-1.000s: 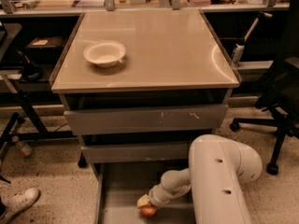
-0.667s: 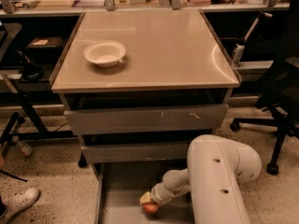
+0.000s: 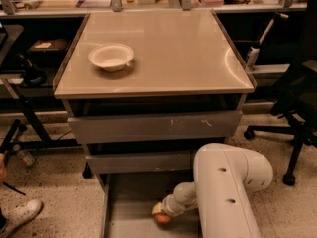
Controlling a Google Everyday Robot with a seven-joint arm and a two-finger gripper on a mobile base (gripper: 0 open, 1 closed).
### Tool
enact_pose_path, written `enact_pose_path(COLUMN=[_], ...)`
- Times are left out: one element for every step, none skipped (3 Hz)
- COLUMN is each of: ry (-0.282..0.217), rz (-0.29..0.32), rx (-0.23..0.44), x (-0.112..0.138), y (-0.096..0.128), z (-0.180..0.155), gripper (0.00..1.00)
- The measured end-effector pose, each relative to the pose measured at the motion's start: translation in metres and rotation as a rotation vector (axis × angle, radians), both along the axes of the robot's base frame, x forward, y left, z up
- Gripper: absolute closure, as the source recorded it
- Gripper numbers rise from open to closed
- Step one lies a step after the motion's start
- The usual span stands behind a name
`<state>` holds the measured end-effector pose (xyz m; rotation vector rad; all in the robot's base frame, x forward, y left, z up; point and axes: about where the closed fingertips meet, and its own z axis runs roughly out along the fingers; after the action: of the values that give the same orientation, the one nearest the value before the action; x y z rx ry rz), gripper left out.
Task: Place apple into bottom drawer
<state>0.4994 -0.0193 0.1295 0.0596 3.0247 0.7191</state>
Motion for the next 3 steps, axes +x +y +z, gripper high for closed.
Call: enact_pose_path(ry=[-0.016,-0.016,-0.016], rz=[-0.016,-0.016,-0.016], rx=[-0.026,-0.026,-0.026], x=[0.0033,0.0034,0.0034], y=[-0.0021,-0.0021,-0.0021], z=[-0.0059,-0.006,-0.006], gripper=[1.0,0.81,0.58])
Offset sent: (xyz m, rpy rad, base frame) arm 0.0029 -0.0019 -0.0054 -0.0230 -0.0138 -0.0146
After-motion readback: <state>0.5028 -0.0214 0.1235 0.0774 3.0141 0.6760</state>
